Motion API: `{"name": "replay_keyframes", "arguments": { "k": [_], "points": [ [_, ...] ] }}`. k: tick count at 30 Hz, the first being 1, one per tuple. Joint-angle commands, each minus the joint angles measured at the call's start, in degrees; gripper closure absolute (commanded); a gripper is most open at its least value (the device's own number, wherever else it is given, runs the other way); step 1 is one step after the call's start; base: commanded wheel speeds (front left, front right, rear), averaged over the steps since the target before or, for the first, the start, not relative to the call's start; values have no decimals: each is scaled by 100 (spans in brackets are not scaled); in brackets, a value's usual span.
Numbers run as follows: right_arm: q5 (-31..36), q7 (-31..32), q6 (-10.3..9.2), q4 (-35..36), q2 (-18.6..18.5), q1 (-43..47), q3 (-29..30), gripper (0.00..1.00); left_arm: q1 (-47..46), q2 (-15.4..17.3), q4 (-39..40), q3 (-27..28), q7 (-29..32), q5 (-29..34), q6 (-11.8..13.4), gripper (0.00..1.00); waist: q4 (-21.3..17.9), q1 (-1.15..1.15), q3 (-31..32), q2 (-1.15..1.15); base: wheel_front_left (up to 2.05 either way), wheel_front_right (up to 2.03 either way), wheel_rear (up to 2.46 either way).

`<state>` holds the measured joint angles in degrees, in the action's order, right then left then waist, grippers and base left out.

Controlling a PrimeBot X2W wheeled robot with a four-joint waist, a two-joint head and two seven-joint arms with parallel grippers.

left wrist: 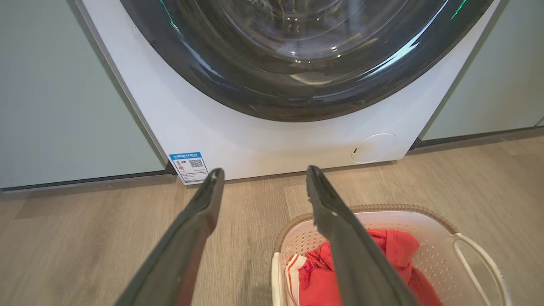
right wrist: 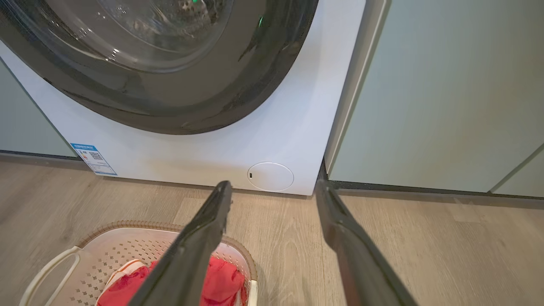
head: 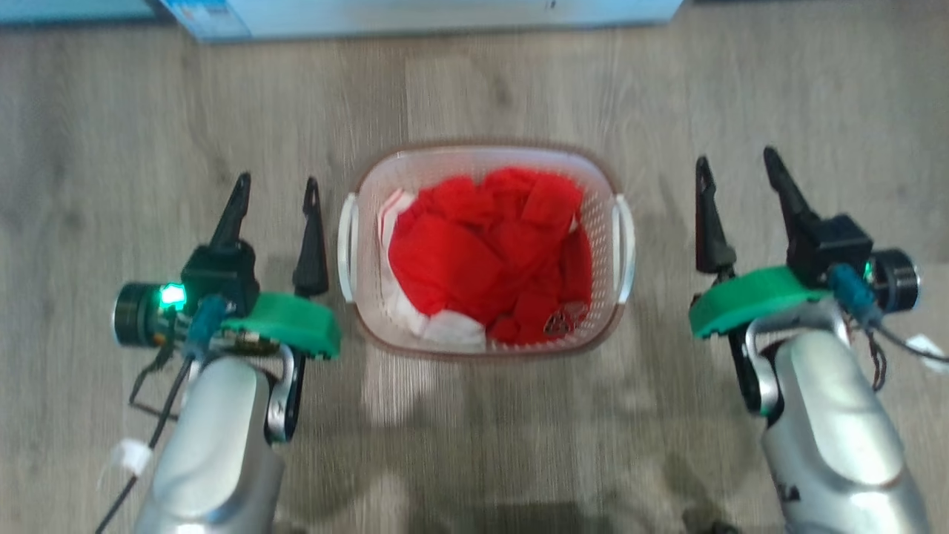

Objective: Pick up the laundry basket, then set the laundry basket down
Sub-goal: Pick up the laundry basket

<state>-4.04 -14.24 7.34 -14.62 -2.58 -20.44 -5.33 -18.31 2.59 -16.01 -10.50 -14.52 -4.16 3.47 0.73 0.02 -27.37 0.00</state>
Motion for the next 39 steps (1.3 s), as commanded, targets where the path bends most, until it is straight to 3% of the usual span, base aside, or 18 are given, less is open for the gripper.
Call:
{"name": "replay_keyframes", "arguments": {
  "k": [1,12,27,39],
  "points": [
    [9,-76,14,102,-30,-114,-97,0,-147,34,78,156,-48,-38,-23,0,73,-2,-549,0,0,0,0],
    [45,-76,14,-709,-30,-808,26,0,-1115,30,-913,-96,-48,-335,-161,0,252,-2,-1591,0,0,0,0],
    [-46,-76,14,-1991,-30,-1232,35,0,-1739,30,-2264,-818,-48,-851,-279,0,419,-2,-2152,0,0,0,0],
    [-5,-76,14,-2148,-30,-1387,-29,0,-2298,29,-3001,-1371,-48,-1306,-234,0,537,-2,-2582,0,0,0,0]
  ]
}}
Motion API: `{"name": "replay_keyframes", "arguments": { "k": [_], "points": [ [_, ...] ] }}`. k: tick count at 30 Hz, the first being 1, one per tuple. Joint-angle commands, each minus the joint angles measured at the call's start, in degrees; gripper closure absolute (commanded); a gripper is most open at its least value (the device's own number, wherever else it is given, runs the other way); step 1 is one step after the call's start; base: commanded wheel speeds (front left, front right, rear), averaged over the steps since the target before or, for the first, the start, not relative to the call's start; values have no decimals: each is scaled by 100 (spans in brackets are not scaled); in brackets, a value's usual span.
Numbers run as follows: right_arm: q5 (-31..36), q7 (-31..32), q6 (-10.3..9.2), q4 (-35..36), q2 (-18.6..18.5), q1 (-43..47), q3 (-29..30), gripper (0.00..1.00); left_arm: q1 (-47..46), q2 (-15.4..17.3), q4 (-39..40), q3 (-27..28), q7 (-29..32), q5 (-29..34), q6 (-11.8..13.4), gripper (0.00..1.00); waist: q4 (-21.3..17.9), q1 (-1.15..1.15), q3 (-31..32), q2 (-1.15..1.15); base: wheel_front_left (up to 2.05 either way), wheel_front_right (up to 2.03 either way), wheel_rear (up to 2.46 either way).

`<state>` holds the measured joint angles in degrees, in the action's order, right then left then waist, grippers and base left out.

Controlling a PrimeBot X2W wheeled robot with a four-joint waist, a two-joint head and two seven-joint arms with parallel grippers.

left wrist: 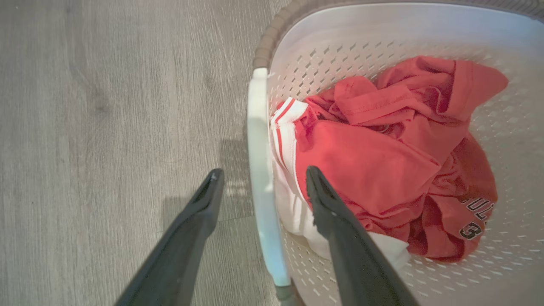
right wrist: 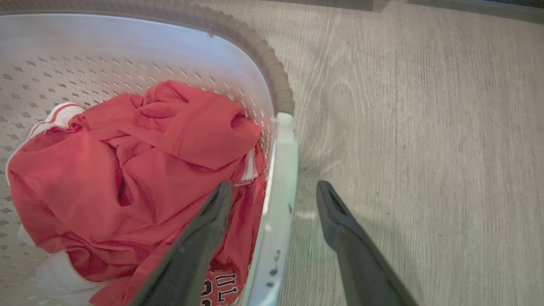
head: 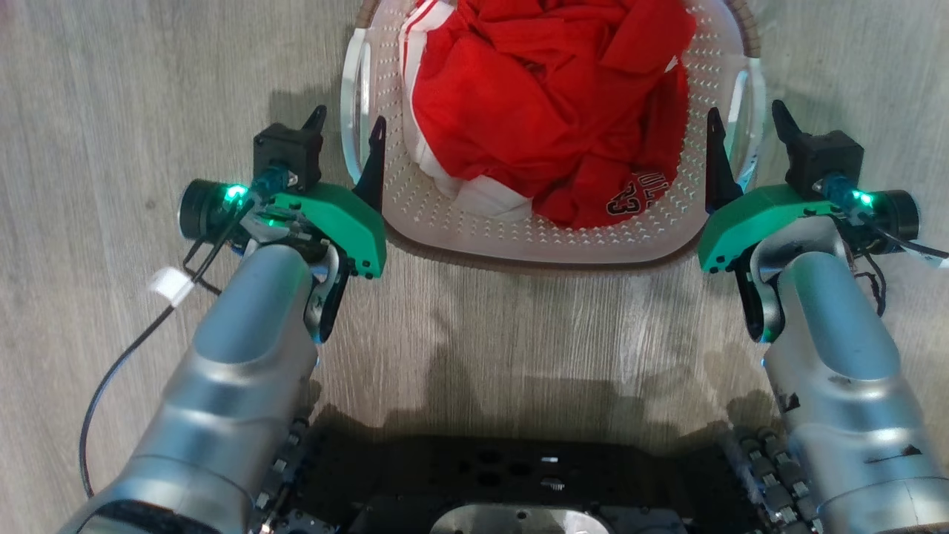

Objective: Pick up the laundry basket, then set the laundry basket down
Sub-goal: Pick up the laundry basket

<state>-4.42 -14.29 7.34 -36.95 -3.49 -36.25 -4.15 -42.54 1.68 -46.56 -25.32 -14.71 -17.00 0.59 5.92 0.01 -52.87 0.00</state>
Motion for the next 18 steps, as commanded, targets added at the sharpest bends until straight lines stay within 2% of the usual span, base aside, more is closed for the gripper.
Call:
{"name": "replay_keyframes", "arguments": {
  "k": [1,18],
  "points": [
    [42,-71,14,84,61,186,-154,0,81,121,5,76,-29,-69,68,0,24,-1,-56,0,0,0,0],
    [82,-71,14,-157,61,-61,-225,0,-501,120,-503,-414,-29,-461,137,0,87,-1,-387,0,0,0,0]
  ]
}}
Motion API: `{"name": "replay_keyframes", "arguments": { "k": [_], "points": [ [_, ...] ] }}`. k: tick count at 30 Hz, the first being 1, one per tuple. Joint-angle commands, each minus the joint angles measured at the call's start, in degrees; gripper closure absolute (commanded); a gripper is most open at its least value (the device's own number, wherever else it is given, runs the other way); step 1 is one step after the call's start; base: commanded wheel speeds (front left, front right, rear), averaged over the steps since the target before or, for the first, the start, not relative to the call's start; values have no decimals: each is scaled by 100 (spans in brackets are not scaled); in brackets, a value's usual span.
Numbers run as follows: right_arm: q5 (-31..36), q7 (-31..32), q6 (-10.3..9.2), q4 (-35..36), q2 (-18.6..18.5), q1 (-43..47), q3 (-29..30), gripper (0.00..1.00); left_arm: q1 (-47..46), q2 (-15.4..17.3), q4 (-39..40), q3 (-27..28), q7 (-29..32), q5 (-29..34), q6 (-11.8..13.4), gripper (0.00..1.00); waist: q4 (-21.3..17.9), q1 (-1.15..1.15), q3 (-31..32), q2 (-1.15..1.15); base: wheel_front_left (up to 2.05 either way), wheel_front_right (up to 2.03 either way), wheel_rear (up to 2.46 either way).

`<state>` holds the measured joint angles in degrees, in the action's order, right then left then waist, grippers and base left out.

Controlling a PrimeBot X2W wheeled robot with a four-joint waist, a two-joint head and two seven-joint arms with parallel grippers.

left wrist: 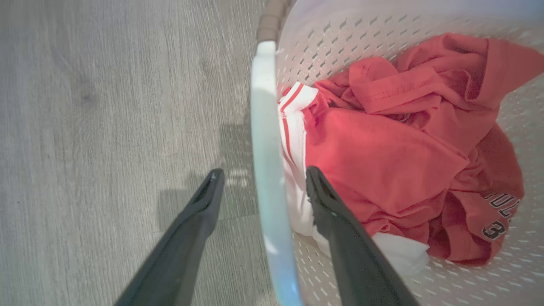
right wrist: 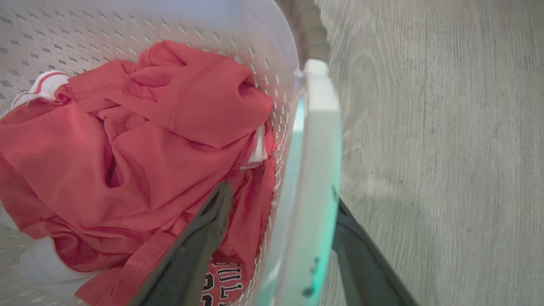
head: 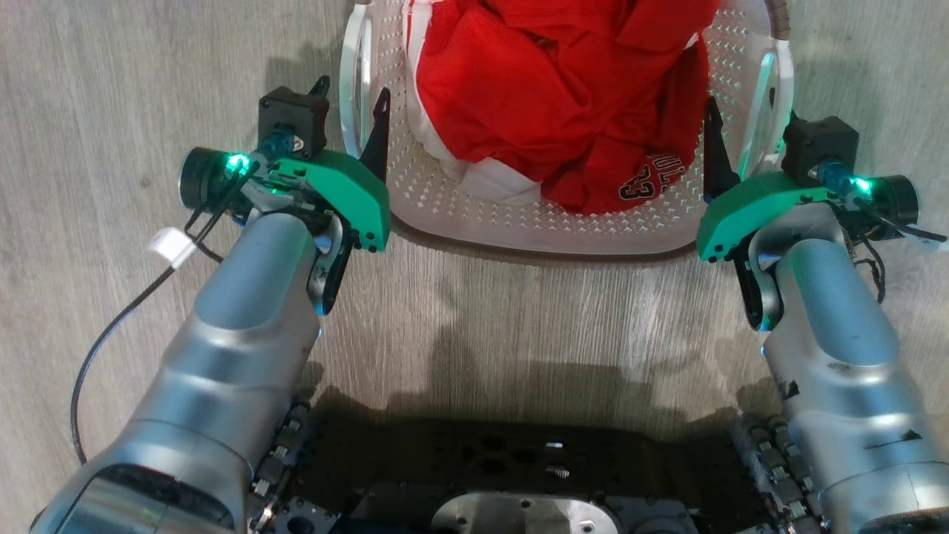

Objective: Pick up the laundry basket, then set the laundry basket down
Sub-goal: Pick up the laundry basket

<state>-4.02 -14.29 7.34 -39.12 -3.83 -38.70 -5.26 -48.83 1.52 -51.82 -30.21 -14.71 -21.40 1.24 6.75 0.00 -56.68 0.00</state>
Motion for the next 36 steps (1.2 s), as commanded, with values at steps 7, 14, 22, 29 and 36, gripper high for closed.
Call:
{"name": "replay_keyframes", "arguments": {
  "k": [7,14,22,29,36],
  "points": [
    [48,-71,14,9,95,74,-120,6,-30,136,-64,-202,-29,-186,39,24,19,0,-65,0,0,0,0],
    [76,-71,14,-86,95,27,-127,92,-54,136,-85,-433,-29,-385,66,100,25,0,-5,0,0,0,0],
    [38,-71,14,-416,95,-28,-130,100,97,136,-133,-629,-29,-658,94,100,32,0,187,0,0,0,0],
    [-96,-71,14,-862,95,-106,-184,100,257,136,-262,-727,-29,-858,147,100,15,0,507,0,0,0,0],
    [-341,-71,14,-1387,95,-218,-385,100,462,136,-399,-736,-29,-981,209,100,-34,0,939,0,0,0,0]
  ]
}}
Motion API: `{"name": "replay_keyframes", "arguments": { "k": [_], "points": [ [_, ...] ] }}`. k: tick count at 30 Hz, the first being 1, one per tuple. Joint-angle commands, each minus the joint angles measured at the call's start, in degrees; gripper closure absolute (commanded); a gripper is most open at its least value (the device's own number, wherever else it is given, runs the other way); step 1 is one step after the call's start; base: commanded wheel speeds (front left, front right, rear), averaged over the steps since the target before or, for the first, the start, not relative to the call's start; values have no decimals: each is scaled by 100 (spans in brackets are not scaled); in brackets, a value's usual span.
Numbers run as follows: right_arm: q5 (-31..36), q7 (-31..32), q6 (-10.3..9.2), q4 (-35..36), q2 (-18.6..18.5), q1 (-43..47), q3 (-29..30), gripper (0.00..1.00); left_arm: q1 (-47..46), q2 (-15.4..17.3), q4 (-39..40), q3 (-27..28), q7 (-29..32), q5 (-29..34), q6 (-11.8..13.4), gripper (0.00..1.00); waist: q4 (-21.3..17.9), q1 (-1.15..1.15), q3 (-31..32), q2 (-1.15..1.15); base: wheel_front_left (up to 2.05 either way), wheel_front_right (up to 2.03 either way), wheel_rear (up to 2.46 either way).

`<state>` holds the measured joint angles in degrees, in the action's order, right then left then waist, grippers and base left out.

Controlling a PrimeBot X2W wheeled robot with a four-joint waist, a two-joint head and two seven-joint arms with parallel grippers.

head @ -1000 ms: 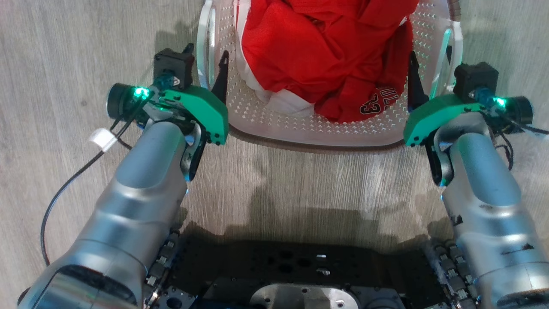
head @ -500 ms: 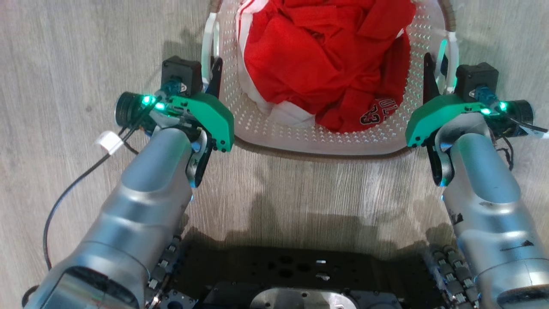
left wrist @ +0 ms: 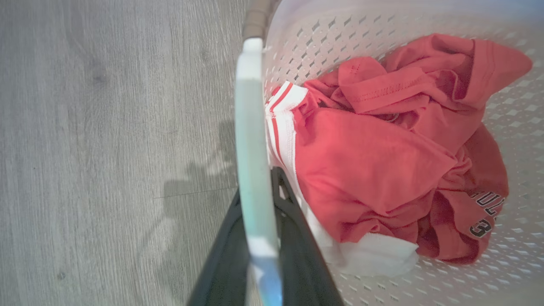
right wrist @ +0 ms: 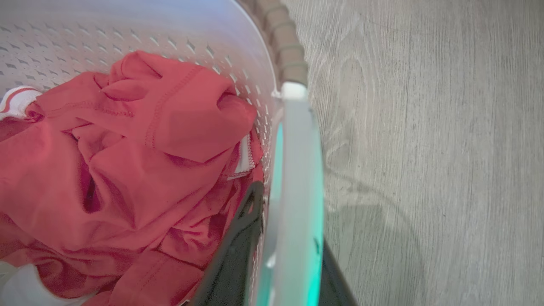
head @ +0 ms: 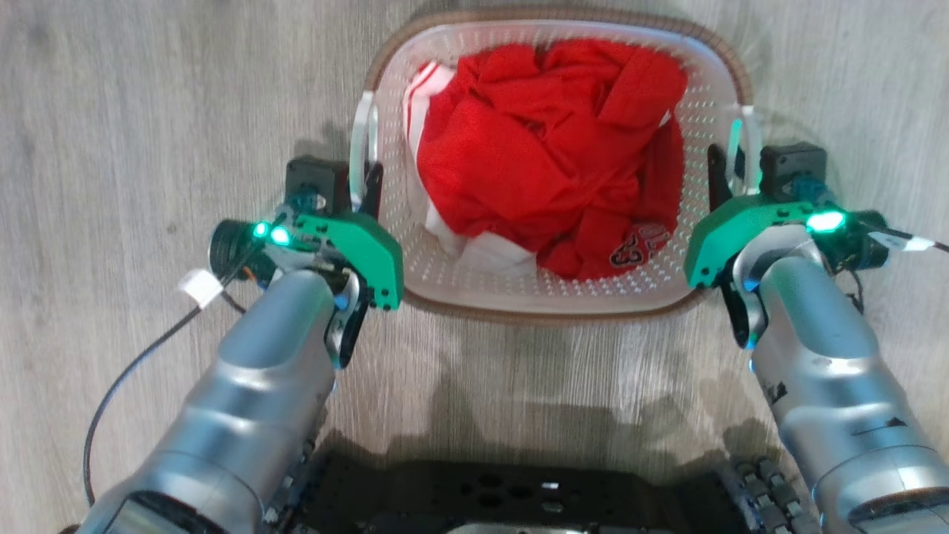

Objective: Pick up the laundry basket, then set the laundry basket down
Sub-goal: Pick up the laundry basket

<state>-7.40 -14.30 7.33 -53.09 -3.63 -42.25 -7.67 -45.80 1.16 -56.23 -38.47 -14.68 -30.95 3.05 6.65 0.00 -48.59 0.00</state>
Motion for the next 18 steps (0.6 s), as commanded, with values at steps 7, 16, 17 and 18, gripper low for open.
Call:
{"name": "replay_keyframes", "arguments": {
  "k": [7,16,17,18],
  "points": [
    [-412,-70,16,-621,75,109,-579,100,450,172,-177,46,-32,-177,27,100,-109,0,724,0,0,0,0],
    [-1196,-20,16,-1330,75,257,-1393,100,936,172,-542,-152,-32,-545,16,100,-198,0,1633,0,0,0,0],
    [-1303,16,16,-1375,75,287,-1484,100,994,172,-577,-182,-32,-608,14,100,-204,0,1739,0,0,0,0],
    [-1405,52,16,-1414,75,321,-1572,100,1049,172,-609,-212,-32,-672,15,100,-211,0,1844,0,0,0,0]
  ]
}}
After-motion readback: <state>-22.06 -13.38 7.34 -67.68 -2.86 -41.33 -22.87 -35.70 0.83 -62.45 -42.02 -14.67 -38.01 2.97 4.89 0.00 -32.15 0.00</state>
